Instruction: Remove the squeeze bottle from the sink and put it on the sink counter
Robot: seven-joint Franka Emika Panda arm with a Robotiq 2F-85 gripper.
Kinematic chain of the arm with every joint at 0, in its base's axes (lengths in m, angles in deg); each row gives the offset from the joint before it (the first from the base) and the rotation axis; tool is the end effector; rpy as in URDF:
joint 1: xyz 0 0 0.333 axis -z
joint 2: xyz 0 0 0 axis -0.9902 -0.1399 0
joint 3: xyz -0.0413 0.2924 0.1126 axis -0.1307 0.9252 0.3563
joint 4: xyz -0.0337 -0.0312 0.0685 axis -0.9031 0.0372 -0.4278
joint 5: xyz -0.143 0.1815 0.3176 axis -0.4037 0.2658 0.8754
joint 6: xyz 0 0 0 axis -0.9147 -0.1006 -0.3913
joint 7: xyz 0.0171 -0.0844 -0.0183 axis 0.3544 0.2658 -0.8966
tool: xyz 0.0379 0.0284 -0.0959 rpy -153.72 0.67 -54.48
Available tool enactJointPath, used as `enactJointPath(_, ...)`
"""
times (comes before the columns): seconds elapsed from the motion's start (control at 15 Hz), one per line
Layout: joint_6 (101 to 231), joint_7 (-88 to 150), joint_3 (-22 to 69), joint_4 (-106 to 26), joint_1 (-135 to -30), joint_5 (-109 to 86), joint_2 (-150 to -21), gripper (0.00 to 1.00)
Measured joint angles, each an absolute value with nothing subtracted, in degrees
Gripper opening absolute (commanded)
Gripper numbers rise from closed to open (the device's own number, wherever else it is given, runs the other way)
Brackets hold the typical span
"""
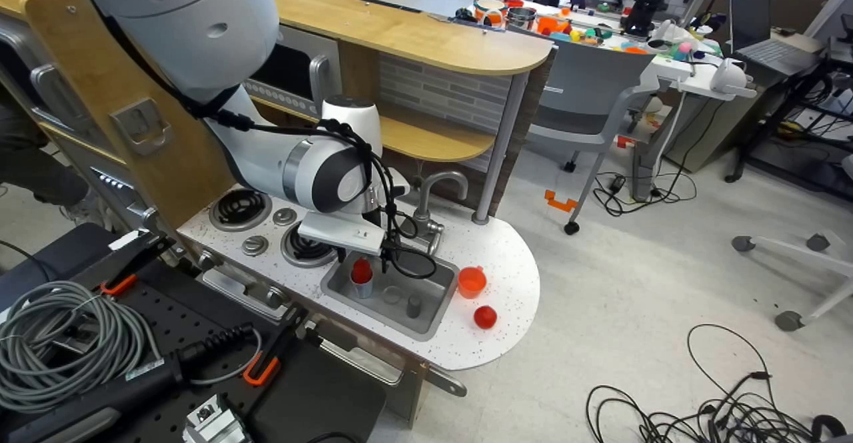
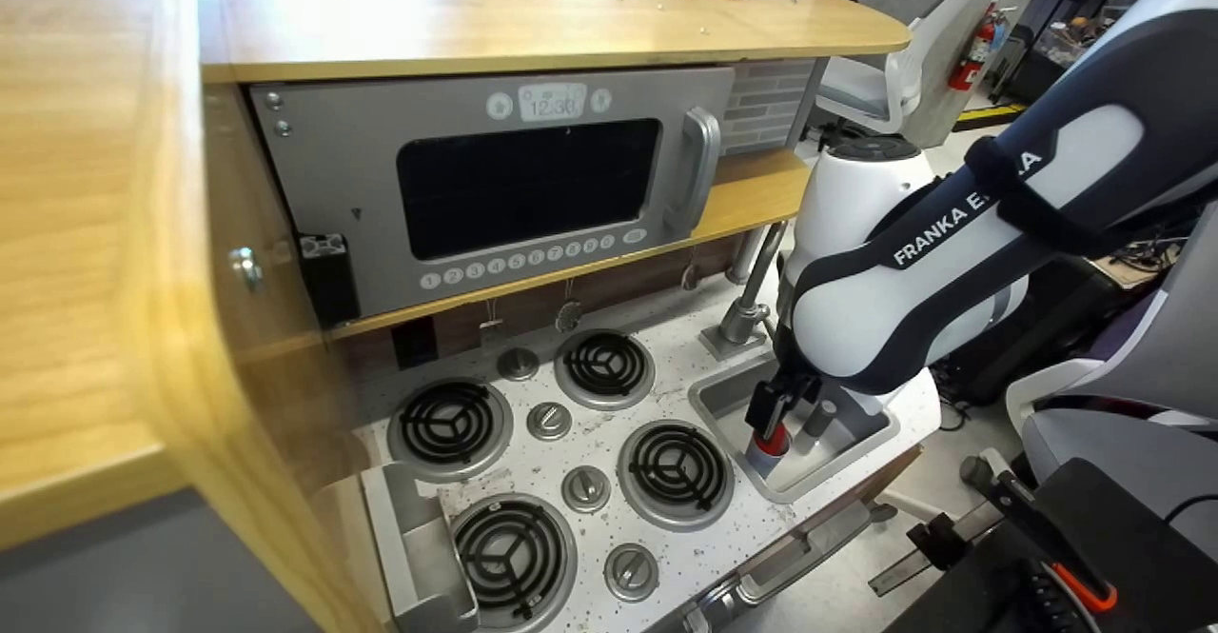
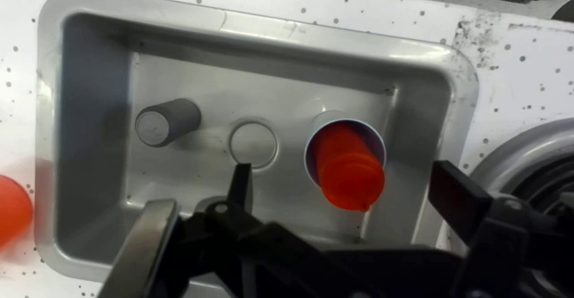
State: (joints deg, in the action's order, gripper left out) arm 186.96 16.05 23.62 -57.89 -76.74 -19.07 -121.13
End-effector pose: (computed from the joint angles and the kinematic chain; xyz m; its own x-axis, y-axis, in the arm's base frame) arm 0.5648 -0.0833 0.0063 0.9664 0.2161 -0.1393 0.2289 -0.9699 0.0829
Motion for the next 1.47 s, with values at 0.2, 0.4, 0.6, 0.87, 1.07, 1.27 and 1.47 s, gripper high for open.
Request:
enactJointPath(0.2, 186.96, 15.82, 23.62, -57.03, -76.85, -19.07, -121.5, 0.89)
enactJointPath(0.4, 186.95, 15.76, 23.58, -56.59, -76.85, -19.08, -121.79, 0.6)
enactJointPath(0.6, 186.91, 15.75, 23.51, -56.12, -76.85, -19.09, -122.54, 0.37)
enactJointPath(0.87, 186.84, 15.62, 23.51, -55.45, -76.9, -19.14, -123.14, 0.1)
enactJointPath(1.07, 186.62, 15.49, 23.47, -55.2, -76.96, -19.18, -123.14, 0.1)
enactJointPath(1.27, 186.38, 15.45, 23.47, -55.16, -76.96, -19.18, -123.13, 0.1)
enactJointPath(1.47, 186.37, 15.34, 23.5, -55.39, -76.96, -19.18, -122.85, 0.1)
